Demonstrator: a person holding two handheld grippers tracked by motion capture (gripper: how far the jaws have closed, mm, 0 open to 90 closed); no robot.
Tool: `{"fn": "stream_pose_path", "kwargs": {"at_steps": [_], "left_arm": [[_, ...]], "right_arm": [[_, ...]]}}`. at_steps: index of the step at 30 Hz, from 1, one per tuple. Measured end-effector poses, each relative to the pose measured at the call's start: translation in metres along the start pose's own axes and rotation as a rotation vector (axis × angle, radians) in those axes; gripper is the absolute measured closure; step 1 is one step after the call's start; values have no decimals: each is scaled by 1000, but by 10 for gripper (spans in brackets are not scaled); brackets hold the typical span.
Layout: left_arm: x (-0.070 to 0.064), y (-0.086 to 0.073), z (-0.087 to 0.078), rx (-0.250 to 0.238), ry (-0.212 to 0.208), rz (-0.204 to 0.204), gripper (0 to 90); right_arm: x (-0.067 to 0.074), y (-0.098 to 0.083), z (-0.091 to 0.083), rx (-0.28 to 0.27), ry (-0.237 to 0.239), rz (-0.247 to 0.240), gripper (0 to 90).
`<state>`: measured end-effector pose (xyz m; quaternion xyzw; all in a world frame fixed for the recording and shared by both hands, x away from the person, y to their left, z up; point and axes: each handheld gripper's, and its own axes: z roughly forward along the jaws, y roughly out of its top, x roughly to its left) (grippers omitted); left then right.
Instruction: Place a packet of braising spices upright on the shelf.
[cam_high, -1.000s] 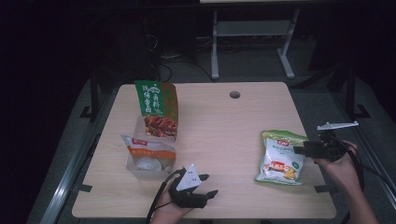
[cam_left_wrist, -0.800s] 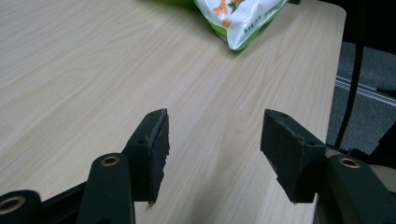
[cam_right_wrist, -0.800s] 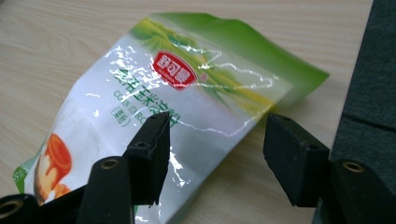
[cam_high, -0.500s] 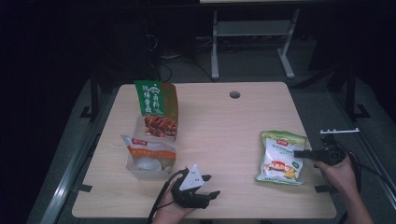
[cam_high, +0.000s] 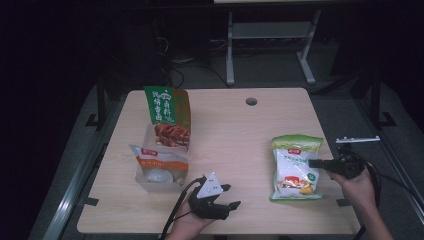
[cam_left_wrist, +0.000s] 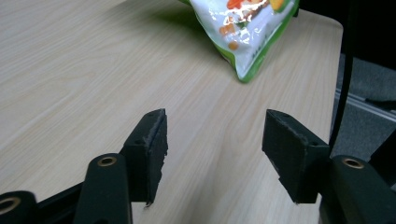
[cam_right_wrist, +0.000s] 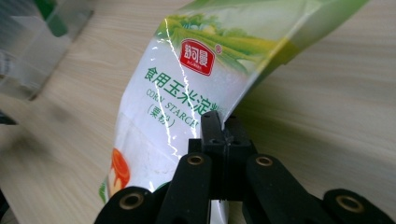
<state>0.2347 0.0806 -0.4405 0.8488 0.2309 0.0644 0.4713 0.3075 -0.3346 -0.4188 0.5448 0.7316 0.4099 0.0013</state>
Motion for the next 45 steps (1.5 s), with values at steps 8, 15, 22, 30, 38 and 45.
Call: {"fn": "stream_pose_path", "kwargs": {"at_steps": [8, 15, 22, 30, 38, 45], "left_arm": [[8, 9, 21, -6, -50, -75, 314], [19, 21, 40, -56, -112, -138, 293], [21, 34, 45, -108, -159, -154, 312], [34, 39, 39, -161, -187, -193, 407], [33, 33, 23, -174, -91, -174, 735], [28, 37, 15, -152, -4, -119, 813]], "right_arm": [[39, 7, -14, -85, 63, -118, 900], [72, 13, -19, -114, 106, -221, 900], [99, 18, -20, -140, 162, -307, 900], [119, 22, -4, -151, 253, -358, 900], [122, 19, 13, -165, 309, -352, 900], [122, 14, 19, -136, 269, -411, 890]]}}
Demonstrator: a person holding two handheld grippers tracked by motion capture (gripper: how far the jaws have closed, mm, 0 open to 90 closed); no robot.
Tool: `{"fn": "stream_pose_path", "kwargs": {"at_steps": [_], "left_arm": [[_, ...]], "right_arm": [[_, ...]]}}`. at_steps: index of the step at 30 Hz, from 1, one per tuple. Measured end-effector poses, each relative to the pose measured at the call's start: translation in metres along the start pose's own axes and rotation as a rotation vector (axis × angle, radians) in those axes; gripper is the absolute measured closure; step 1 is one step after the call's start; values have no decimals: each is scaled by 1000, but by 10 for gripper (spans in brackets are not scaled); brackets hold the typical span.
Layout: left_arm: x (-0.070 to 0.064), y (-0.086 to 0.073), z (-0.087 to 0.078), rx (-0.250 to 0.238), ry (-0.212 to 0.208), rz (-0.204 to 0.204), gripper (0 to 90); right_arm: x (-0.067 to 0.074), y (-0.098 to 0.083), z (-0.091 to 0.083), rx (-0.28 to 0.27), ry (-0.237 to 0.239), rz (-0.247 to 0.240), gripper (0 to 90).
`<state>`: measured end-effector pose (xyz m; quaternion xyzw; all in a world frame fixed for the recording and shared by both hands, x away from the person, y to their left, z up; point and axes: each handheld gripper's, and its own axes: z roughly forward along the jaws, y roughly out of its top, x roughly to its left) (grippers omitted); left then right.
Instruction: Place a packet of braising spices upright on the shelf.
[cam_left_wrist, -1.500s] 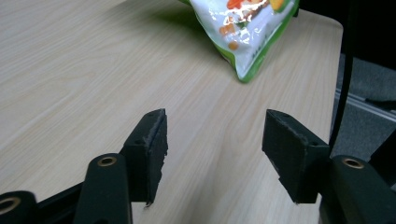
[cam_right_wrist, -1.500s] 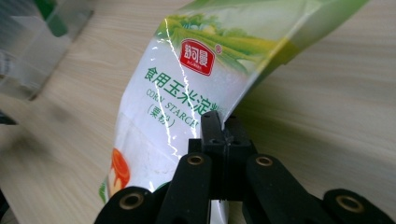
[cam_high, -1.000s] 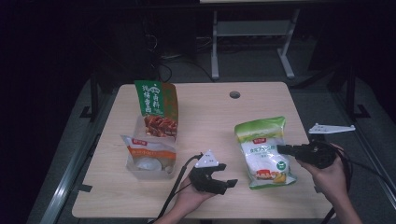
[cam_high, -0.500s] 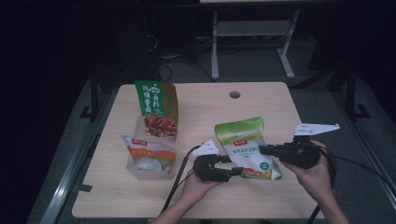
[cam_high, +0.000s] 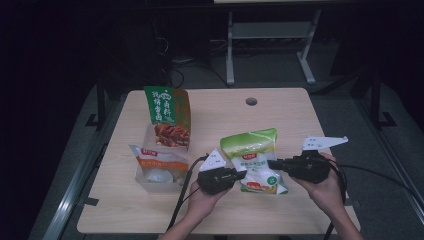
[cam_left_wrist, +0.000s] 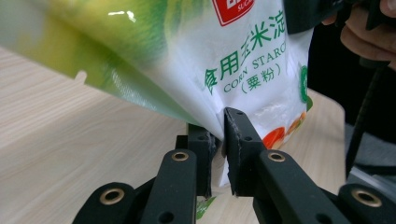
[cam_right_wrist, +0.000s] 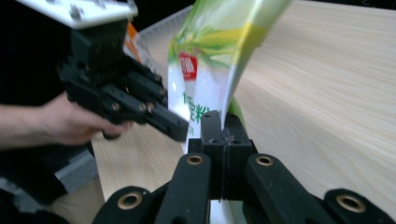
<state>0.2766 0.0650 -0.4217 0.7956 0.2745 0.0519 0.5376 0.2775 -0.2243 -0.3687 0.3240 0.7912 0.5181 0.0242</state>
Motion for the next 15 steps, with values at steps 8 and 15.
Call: {"fn": "stream_pose_path", "kwargs": {"at_steps": [8, 15], "left_arm": [[-8, 0, -1, 47, 69, 114, 825], [-9, -3, -1, 53, 77, 133, 830]], "right_arm": [[-7, -13, 8, 99, -17, -42, 846], [-19, -30, 15, 111, 22, -18, 722]]}}
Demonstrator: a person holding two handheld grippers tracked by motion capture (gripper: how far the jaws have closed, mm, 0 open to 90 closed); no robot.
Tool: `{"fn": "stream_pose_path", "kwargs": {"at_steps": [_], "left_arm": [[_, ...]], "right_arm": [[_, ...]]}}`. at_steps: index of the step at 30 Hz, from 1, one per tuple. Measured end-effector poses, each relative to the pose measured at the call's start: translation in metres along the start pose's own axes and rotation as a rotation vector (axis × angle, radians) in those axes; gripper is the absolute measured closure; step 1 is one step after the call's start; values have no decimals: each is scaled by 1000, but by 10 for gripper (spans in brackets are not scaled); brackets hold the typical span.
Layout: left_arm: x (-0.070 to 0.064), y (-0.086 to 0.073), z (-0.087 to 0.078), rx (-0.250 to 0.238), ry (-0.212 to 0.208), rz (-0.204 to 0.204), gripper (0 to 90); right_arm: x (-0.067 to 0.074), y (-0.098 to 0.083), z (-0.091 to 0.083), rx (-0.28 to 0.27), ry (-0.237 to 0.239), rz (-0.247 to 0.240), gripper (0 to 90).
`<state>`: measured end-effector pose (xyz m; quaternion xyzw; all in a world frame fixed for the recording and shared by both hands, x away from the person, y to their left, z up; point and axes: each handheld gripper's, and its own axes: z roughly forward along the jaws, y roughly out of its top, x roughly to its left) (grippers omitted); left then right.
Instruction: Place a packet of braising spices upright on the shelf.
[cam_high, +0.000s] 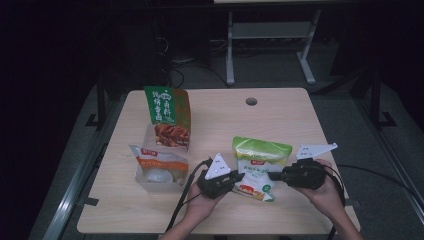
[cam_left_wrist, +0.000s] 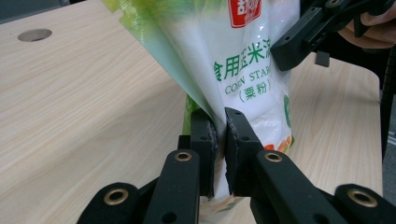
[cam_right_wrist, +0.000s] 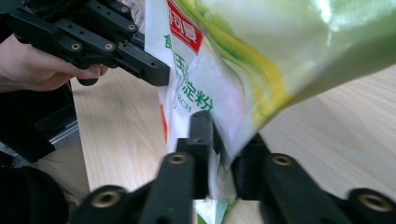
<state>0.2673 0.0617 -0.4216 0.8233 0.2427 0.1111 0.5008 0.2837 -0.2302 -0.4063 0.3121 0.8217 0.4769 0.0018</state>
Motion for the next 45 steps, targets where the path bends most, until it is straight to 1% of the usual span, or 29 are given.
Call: {"fn": "stream_pose_path", "kwargs": {"at_steps": [2, 4, 6, 7, 8, 9, 10, 12, 13, 15, 16, 17, 19, 20, 21, 22, 23, 24, 28, 31, 32, 33, 36, 37, 39, 40, 43, 45], "left_arm": [[0, 0, 0, 4, -1, 5, 830], [0, 1, 0, 4, -4, 5, 829], [0, 1, 0, 3, -4, 7, 829], [0, 1, 0, 6, -4, 8, 830], [-1, 1, 0, 5, -4, 8, 829], [-1, 0, -1, 7, -1, 9, 829], [0, 0, -1, 6, -1, 7, 825], [0, -2, -3, 0, -3, -1, 816], [0, -3, -5, -9, 4, -7, 805], [-1, -4, -8, -16, 9, -15, 747], [-1, -5, -10, -19, 12, -14, 731], [-2, -6, -13, -20, 16, -17, 696], [-4, -9, -18, -19, 24, -23, 635], [-5, -11, -20, -21, 24, -29, 618], [-5, -12, -22, -24, 14, -33, 609], [-8, -14, -24, -24, 17, -34, 598], [-9, -15, -25, -21, 19, -22, 581], [-10, -16, -27, -15, 19, -7, 577], [-16, -22, -32, 2, 18, 24, 556], [-17, -26, -35, 12, 13, 38, 540], [-17, -27, -36, 18, 8, 43, 538], [-18, -29, -36, 11, 3, 27, 535], [-19, -33, -36, 30, 2, 38, 500], [-19, -34, -37, 42, 0, 34, 482], [-21, -37, -36, 39, -7, 29, 472], [-20, -37, -36, 49, -9, 37, 462], [-20, -38, -36, 52, -24, 25, 438], [-18, -39, -37, 56, -32, 30, 424]], "right_arm": [[-1, 1, 1, 5, 8, -4, 675], [-1, 4, 4, 9, 25, -19, 595], [0, 8, 10, 25, 41, -37, 584], [2, 10, 14, 39, 39, -47, 578], [4, 12, 19, 58, 24, -65, 593], [6, 14, 22, 80, 15, -69, 636], [8, 15, 23, 88, 7, -71, 684], [7, 17, 23, 88, 12, -57, 734], [8, 18, 23, 94, 7, -61, 757], [12, 21, 23, 109, -11, -60, 807], [13, 21, 23, 111, -16, -56, 815], [14, 22, 22, 114, -18, -48, 827], [14, 24, 21, 104, -12, -42, 840], [15, 25, 19, 99, -19, -37, 842], [15, 27, 18, 97, -27, -35, 845], [14, 30, 17, 95, -35, -38, 846], [14, 34, 15, 90, -51, -40, 849], [14, 36, 15, 89, -57, -35, 850], [15, 51, 16, 90, -103, -61, 853], [14, 62, 18, 78, -93, -61, 853], [14, 66, 19, 74, -85, -53, 854], [15, 70, 21, 72, -79, -53, 854], [17, 85, 27, 68, -71, -84, 853], [18, 91, 30, 72, -71, -98, 854], [19, 99, 35, 64, -55, -108, 854], [19, 104, 37, 61, -45, -111, 853], [21, 118, 45, 57, -16, -118, 853], [24, 129, 51, 61, -6, -137, 854]]}}
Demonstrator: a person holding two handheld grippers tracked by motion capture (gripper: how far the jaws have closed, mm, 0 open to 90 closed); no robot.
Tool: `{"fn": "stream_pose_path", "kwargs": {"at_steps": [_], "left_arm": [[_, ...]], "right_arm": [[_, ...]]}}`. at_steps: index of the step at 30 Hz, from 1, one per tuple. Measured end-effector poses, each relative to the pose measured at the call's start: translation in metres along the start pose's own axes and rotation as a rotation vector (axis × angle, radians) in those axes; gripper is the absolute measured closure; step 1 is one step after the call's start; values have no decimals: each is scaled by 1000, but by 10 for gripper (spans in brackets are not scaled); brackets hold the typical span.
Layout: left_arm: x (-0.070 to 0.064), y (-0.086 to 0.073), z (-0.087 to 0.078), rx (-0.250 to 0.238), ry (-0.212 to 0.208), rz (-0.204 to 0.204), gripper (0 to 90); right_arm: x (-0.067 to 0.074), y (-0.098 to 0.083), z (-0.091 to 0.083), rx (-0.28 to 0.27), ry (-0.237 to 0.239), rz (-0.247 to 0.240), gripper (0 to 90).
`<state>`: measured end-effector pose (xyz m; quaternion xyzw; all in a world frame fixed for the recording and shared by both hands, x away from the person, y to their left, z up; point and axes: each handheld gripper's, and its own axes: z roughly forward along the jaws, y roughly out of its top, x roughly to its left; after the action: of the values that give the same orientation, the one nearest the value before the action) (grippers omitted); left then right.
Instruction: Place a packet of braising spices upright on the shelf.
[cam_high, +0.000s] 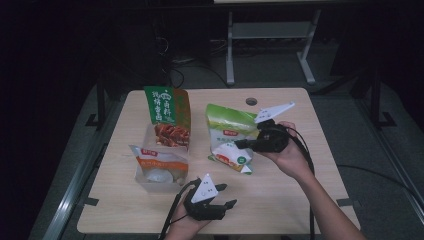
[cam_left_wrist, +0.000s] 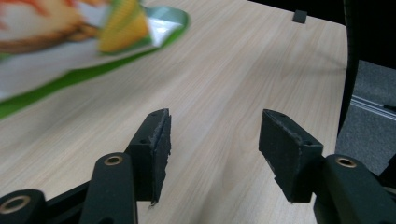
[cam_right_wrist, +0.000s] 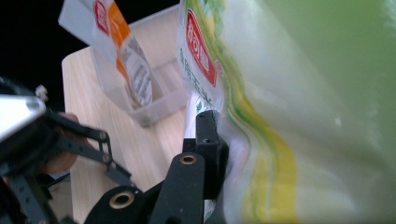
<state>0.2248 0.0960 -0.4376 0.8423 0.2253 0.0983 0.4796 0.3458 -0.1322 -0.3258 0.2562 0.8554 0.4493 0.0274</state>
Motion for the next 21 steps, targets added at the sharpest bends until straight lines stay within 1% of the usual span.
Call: {"fn": "stream_pose_path", "kwargs": {"at_steps": [1, 4, 7, 9, 10, 11, 12, 15, 19, 20, 21], "left_arm": [[1, -1, 0, 1, -13, -4, 422], [2, -3, -3, 4, -24, 6, 411], [4, -4, -6, 12, -27, 18, 405], [5, -6, -6, 13, -27, 13, 399], [6, -6, -6, 12, -26, 22, 396], [6, -7, -7, 14, -30, 10, 395], [7, -8, -6, 10, -30, 8, 392], [7, -9, -6, 3, -32, -8, 384], [8, -10, -8, -9, -29, -8, 381], [8, -10, -9, -6, -28, 0, 379], [9, -10, -9, -7, -29, -1, 378]], "right_arm": [[0, 4, 2, -1, 5, -4, 854], [3, 19, 10, -4, 14, -24, 854], [4, 34, 18, -9, 32, -47, 854], [5, 45, 25, -22, 48, -60, 854], [5, 49, 27, -22, 54, -59, 854], [6, 53, 30, -27, 58, -67, 854], [7, 58, 34, -31, 65, -72, 855], [9, 68, 42, -34, 81, -79, 855], [13, 78, 55, -32, 99, -88, 855], [13, 80, 58, -30, 102, -99, 855], [14, 82, 61, -25, 105, -99, 855]]}}
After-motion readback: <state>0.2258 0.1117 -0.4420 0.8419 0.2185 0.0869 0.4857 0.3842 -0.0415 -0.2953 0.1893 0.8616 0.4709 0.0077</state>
